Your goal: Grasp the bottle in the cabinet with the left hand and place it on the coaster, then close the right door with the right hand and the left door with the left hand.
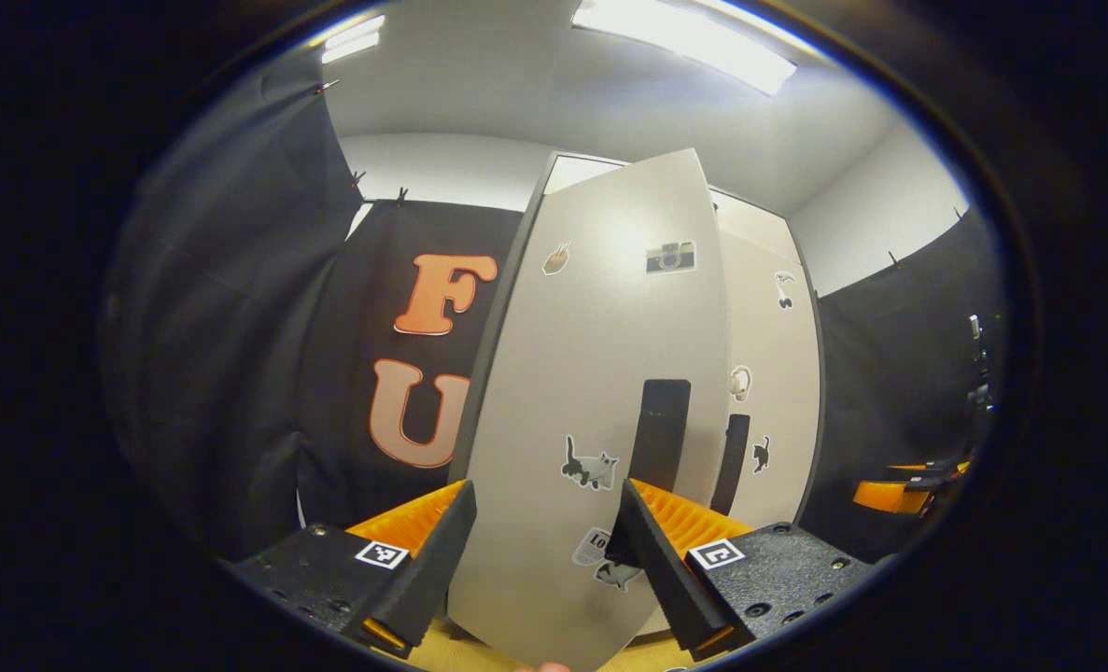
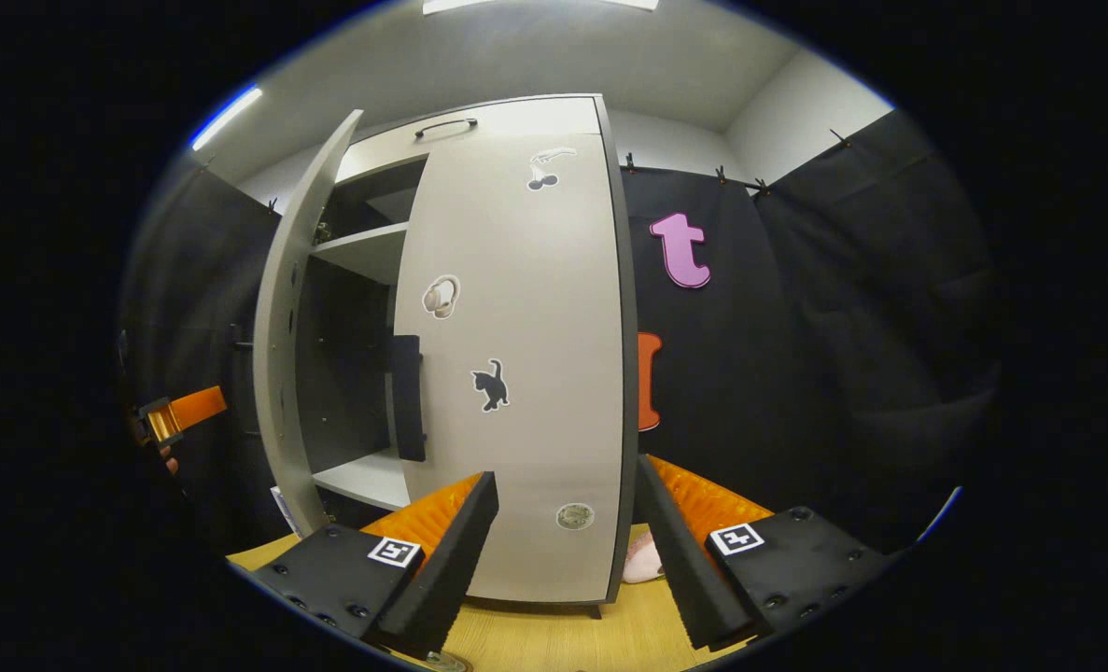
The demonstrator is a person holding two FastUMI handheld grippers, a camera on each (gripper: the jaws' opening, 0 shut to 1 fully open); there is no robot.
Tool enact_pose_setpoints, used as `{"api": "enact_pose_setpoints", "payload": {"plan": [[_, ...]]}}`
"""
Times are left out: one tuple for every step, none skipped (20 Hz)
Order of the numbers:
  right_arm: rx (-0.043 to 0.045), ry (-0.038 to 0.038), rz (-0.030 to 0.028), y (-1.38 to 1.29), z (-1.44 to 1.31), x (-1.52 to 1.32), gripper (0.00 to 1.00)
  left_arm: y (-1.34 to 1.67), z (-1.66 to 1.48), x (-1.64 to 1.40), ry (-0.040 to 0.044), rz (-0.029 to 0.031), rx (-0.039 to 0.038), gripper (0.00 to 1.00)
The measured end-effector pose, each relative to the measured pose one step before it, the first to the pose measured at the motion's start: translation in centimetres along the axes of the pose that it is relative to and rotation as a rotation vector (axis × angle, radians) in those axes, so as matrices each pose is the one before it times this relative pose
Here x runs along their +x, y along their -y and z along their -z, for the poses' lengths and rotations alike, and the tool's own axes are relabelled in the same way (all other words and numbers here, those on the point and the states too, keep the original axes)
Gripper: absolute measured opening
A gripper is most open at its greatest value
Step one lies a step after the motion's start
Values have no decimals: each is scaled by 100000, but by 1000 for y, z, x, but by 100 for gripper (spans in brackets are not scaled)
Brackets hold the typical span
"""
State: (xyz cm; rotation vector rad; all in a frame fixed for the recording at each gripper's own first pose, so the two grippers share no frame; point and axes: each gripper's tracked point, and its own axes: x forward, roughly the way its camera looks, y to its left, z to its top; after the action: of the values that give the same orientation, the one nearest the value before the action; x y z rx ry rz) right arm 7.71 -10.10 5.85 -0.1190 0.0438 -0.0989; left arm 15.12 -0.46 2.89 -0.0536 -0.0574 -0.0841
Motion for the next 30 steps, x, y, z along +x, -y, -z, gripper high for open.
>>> {"api": "enact_pose_setpoints", "payload": {"plan": [[-1, 366, 846, 303, -21, -92, 97, 588, -100, 452, 280, 1541, 498, 94], [-119, 192, 1052, 377, -43, -262, 97, 518, 83, 337, 7, 1338, 247, 94], [-77, -35, 965, 297, -30, -194, 97, 498, 136, 400, -208, 1042, -90, 94], [93, -69, 691, 107, 52, -136, 97, 401, 361, 347, -739, 566, -423, 94], [372, -112, 527, 162, 36, 26, 97, 480, 443, 360, -1020, 923, -732, 94], [558, -188, 689, 383, 13, -254, 97, 571, 466, 451, -1007, 818, -613, 94], [582, -307, 797, 298, 131, -145, 97, 217, 425, 482, -758, 330, -335, 94], [545, -291, 753, 297, 105, -222, 97, 168, 268, 482, -386, -79, 16, 94], [403, -218, 615, 255, 81, -99, 97, -39, 262, 436, -219, -362, 280, 94], [310, -351, 429, 216, 87, -68, 97, 18, 270, 490, -411, -40, 484, 94], [262, -482, 478, 228, 130, -90, 97, 187, 357, 529, -676, 233, 739, 94], [199, -37, 583, 352, -22, -172, 97, 297, 233, 515, -361, 581, 817, 94], [19, -5, 733, 351, 21, -71, 88, 336, 73, 473, -323, 505, 883, 94], [-149, 58, 949, 394, -6, -102, 88, 227, 66, 460, -100, 250, 625, 94], [-194, 379, 1044, 389, -45, -100, 88, 232, 152, 330, 67, 82, 204, 94], [-170, 448, 1019, 435, -45, -128, 88, 238, 133, 553, -106, 359, 34, 94], [-84, 229, 895, 378, -3, -16, 88, 129, 263, 341, -228, 185, -127, 94], [108, 53, 738, 348, 57, -125, 88, 147, 157, 519, -771, 242, -64, 94], [313, 41, 668, 316, 23, 19, 88, 193, 202, 561, -398, 248, -239, 91], [389, 61, 527, 263, 12, -5, 88, 101, 186, 447, -604, 107, -437, 94], [382, 90, 548, 273, 14, 30, 88, 39, 213, 517, -538, 122, -277, 94], [418, 47, 512, 260, 72, -46, 88, 43, 148, 417, -341, -26, -327, 94], [358, -178, 182, 176, 143, 79, 88, 94, 34, 370, -67, -79, -185, 94], [200, -362, 231, 187, 89, -57, 97, 82, 52, 321, -95, -219, 48, 94], [81, -314, 333, 193, 181, 43, 97, 91, 58, 295, 73, -359, 176, 94], [35, -261, 245, 107, 130, 57, 97, 22, 57, 212, 90, -293, 325, 94], [122, -265, 119, 74, 129, 54, 97, 44, 164, 322, 128, -216, 352, 94], [310, -43, -334, -19, 35, -35, 97, 3, 26, 177, 191, -128, 209, 94], [344, -5, -575, -155, -6, 33, 88, 23, 56, 115, 111, -28, 210, 94], [87, 35, -624, -94, -23, -10, 97, -39, -9, -12, 29, -109, 89, 94]]}}
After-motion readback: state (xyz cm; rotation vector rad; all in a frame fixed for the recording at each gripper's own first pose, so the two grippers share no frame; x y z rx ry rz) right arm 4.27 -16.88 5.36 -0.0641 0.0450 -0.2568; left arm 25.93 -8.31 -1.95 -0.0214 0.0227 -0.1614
